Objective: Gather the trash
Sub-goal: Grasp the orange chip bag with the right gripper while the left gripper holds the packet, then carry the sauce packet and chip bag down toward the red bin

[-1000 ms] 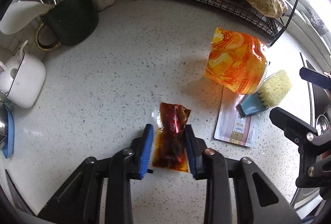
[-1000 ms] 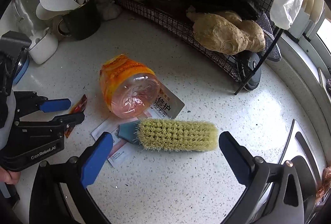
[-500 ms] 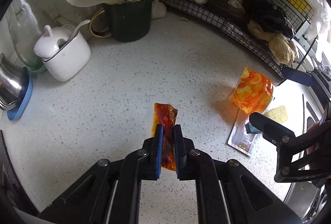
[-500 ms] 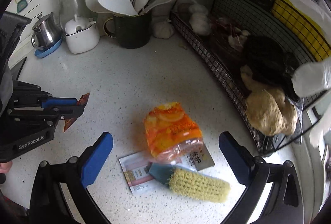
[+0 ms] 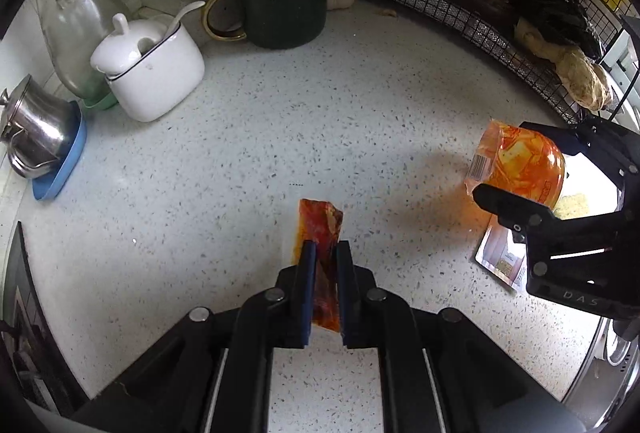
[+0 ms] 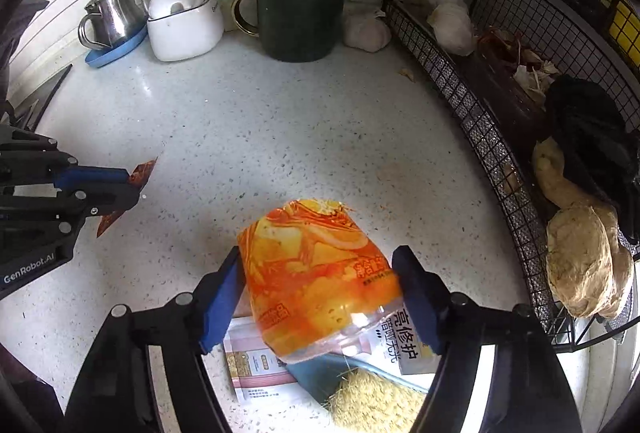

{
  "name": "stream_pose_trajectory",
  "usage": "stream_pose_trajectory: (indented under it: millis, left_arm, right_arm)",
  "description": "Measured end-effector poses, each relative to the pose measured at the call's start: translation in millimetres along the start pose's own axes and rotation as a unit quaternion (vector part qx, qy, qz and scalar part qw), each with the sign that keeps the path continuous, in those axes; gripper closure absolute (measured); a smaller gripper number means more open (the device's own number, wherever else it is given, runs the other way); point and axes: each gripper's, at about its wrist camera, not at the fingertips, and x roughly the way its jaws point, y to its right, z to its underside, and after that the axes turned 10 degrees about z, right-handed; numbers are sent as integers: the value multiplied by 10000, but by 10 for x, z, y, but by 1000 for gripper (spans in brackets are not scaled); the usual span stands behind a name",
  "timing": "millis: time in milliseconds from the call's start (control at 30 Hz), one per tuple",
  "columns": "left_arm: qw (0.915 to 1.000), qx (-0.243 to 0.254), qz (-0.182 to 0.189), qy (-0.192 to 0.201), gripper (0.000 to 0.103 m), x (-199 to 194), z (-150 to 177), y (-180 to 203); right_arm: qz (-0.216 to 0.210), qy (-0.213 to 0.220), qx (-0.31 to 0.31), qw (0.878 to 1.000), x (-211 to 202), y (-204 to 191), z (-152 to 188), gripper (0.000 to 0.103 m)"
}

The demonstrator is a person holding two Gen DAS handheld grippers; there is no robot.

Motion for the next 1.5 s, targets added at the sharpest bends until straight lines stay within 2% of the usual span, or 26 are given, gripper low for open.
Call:
stream_pose_trajectory:
  millis: [267, 367, 567, 767, 1067, 1300, 1500]
  left_arm:
    - [9994, -35, -257, 214, 94, -466, 368, 141]
    - [9992, -111, -248, 305, 94, -654, 549, 181]
    - [9985, -237, -172, 456, 94, -973, 875, 221]
    - [9972, -224, -167, 689, 94, -1259, 1172, 211]
    - [9950, -279, -197, 940, 94, -1805, 1922, 27]
    - [9944, -434, -156, 950, 94, -2150, 2627, -159]
    - [9944, -566, -109, 889, 94, -2289, 3205, -252]
  right_arm:
    - [-550, 558, 339, 9963, -548, -51, 77, 36]
    - [-717, 696, 381, 9943, -758, -123, 155, 36]
    - [-878, 732, 413, 9926, -1124, -295, 329, 36]
    - [-1018, 765, 408, 9910, -1501, -629, 504, 36]
    - [-1027, 847, 333, 9905, -2055, -1228, 773, 36]
    - [-1024, 879, 242, 9906, -2419, -1716, 1096, 36]
    - [-1084, 737, 256, 9910, -2600, -2110, 1423, 36]
